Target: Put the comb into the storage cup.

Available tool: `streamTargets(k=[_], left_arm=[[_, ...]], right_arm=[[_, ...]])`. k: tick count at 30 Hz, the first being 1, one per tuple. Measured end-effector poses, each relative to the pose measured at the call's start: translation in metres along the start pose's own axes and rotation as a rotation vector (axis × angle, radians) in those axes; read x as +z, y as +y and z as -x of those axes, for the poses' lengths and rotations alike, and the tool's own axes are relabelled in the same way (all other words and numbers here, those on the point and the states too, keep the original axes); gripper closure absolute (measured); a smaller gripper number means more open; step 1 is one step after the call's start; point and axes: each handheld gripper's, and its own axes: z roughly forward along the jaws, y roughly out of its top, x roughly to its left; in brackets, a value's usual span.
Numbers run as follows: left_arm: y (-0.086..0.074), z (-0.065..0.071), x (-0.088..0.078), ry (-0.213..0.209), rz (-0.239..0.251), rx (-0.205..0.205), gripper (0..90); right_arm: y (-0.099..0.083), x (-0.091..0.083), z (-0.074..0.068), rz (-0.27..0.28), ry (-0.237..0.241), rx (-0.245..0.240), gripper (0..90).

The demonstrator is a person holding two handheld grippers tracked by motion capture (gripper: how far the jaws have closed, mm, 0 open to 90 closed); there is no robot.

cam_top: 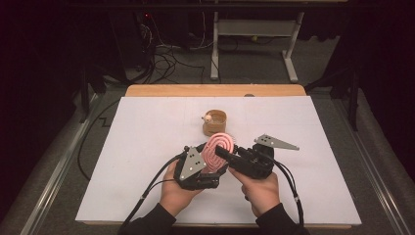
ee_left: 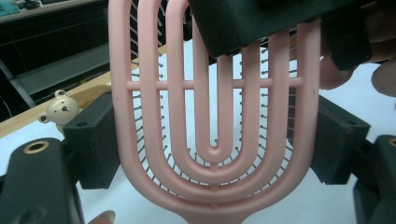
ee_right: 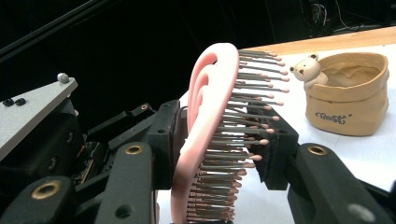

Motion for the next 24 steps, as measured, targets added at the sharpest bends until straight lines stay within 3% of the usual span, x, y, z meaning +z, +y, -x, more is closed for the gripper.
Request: streamTargets(k=[16,24], left_arm=[[0.0,0.002,0.0,0.044,-0.005,0.021,18.0],[0.001,0.001,-0.001,0.03,0.006,0.008,18.1]], right_arm=[[0.001,0.001,-0.008,0.016,-0.039,-0.03,64.4],[0.005,-0.003,-0.013,0.033,-0.042,-0.06,66.6]])
